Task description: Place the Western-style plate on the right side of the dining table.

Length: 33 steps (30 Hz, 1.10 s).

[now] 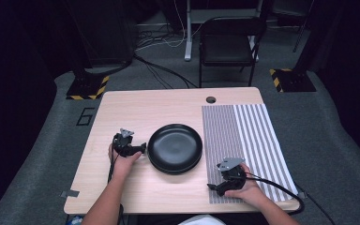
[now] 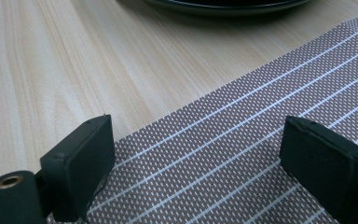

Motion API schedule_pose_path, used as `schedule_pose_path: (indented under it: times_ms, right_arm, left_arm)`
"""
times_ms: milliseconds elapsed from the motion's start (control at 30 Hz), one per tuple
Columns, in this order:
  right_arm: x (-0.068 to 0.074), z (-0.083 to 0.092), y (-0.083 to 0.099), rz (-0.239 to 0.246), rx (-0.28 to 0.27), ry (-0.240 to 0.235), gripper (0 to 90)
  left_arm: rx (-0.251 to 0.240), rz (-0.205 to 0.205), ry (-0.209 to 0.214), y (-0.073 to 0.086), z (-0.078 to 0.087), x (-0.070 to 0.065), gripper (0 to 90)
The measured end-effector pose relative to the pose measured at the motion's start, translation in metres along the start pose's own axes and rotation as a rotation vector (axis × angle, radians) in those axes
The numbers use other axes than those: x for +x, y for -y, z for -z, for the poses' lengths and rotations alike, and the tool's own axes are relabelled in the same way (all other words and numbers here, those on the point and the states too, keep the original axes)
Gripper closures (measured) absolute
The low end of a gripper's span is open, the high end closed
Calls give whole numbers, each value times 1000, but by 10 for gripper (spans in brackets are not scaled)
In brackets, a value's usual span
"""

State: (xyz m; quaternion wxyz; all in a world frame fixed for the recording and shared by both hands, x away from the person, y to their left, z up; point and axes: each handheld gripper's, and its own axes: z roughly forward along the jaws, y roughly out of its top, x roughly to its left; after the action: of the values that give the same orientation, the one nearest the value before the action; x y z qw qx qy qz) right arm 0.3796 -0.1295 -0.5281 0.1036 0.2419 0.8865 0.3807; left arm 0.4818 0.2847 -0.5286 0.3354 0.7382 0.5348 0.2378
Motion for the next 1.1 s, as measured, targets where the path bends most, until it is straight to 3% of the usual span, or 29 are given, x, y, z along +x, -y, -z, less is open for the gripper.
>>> schedule_pose_path:
  times_ms: [1100]
  right_arm:
    - [0,0,0,1,-4,4,100]
  left_arm:
    - [1,3,-1,0,0,0,170]
